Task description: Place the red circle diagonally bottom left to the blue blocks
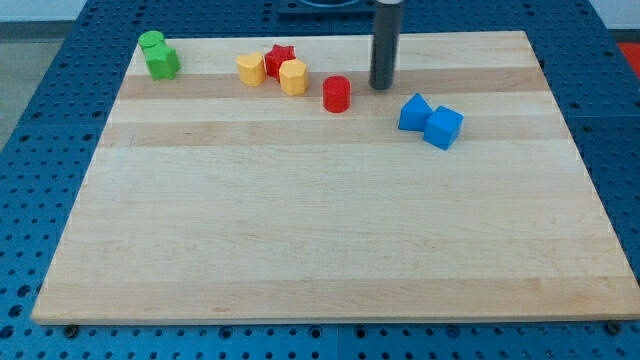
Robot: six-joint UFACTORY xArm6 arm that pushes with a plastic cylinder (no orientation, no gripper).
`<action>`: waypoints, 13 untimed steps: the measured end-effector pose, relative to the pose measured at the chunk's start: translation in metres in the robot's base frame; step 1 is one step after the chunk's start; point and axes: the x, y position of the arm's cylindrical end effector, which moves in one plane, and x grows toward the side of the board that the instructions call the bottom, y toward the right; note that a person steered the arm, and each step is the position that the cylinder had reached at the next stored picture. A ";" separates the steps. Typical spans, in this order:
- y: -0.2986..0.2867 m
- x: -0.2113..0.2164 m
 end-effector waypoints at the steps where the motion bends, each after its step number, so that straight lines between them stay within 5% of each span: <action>1: -0.049 0.011; 6: -0.129 0.082; 13: -0.019 0.164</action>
